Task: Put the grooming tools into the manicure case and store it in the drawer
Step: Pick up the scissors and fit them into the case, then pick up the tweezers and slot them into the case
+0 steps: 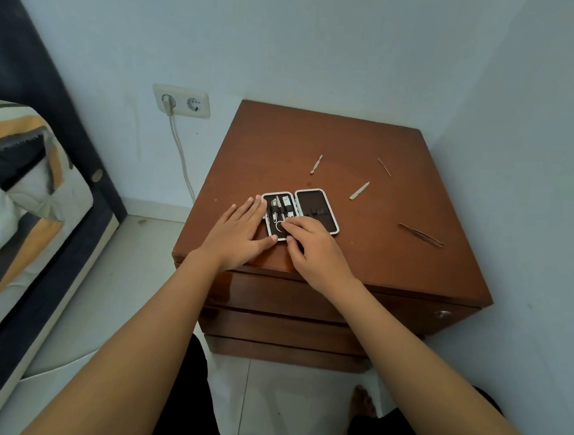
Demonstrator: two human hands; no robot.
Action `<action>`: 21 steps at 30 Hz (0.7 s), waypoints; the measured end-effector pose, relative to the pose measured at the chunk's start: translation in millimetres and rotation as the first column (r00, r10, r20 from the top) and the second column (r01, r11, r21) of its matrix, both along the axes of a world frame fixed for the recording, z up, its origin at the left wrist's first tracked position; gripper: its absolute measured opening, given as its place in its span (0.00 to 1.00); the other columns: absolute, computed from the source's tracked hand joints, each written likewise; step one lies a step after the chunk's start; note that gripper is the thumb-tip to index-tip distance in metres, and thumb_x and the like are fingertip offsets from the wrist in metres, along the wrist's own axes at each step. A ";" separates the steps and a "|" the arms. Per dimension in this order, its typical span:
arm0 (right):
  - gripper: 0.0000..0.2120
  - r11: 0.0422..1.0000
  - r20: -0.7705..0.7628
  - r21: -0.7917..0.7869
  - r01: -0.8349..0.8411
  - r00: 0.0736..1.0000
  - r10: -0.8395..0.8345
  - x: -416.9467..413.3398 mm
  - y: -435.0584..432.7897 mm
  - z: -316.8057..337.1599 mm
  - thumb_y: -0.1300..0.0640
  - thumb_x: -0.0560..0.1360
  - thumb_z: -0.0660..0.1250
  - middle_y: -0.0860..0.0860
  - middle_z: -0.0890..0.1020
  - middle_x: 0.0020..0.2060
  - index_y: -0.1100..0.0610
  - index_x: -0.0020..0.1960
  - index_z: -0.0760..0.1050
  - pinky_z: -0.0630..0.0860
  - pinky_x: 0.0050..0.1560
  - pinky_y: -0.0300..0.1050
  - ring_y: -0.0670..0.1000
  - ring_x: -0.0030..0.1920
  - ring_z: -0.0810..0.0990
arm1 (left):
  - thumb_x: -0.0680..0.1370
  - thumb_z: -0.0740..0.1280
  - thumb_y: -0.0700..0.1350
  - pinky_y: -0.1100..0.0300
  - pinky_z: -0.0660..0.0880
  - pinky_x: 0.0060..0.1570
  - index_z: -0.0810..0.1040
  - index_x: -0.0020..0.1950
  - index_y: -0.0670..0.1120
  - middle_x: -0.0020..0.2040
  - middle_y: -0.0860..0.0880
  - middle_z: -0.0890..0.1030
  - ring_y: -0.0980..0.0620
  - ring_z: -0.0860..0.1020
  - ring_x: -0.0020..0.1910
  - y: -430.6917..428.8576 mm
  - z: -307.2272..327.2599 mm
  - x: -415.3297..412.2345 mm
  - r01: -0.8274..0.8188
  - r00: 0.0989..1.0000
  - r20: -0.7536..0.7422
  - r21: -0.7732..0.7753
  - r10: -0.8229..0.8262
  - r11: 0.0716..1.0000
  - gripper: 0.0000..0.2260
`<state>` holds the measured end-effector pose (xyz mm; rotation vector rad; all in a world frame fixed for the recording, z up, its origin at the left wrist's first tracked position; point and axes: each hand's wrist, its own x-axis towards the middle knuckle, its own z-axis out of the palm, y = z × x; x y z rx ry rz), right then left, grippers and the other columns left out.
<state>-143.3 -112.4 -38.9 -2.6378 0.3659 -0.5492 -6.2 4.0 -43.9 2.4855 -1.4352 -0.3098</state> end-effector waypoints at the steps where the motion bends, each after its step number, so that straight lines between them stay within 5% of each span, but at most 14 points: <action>1: 0.17 1.000 -0.032 0.004 -0.028 0.999 0.028 -2.5 -2.2 1.1 0.60 0.77 0.60 0.53 0.77 0.62 0.60 0.65 0.73 0.67 0.67 0.43 0.51 0.65 0.72 | 0.79 0.51 0.60 0.57 0.39 0.73 0.42 0.77 0.47 0.78 0.50 0.43 0.56 0.42 0.76 0.3 -0.5 -0.6 -0.002 1.000 0.004 -0.007 0.002 1.000 0.33; 5: 0.19 1.000 -0.093 -0.002 -0.026 0.995 0.026 -30.1 -33.6 13.0 0.59 0.77 0.60 0.53 0.74 0.65 0.57 0.67 0.69 0.60 0.68 0.38 0.51 0.67 0.70 | 0.79 0.50 0.62 0.57 0.39 0.73 0.43 0.77 0.47 0.78 0.50 0.44 0.56 0.42 0.76 1.4 -3.3 -2.8 -0.012 0.999 0.050 -0.033 0.014 0.999 0.33; 13: 0.18 0.823 -0.051 0.075 0.563 0.826 -0.561 -106.7 -119.7 16.0 0.59 0.77 0.62 0.55 0.74 0.63 0.58 0.66 0.69 0.68 0.66 0.50 0.55 0.65 0.71 | 0.72 0.44 0.67 0.58 0.39 0.72 0.44 0.77 0.47 0.78 0.50 0.46 0.55 0.45 0.76 0.7 -4.0 -5.8 -0.025 0.994 0.104 -0.050 0.030 0.998 0.38; 21: 0.07 0.782 -0.053 0.054 0.621 0.784 -0.619 -100.3 -127.9 8.4 0.62 0.77 0.61 0.60 0.76 0.50 0.63 0.49 0.76 0.70 0.51 0.51 0.60 0.54 0.73 | 0.72 0.45 0.67 0.59 0.39 0.72 0.44 0.77 0.47 0.78 0.50 0.47 0.56 0.45 0.76 0.3 -2.6 -7.9 -0.036 0.994 0.105 -0.054 0.041 0.998 0.38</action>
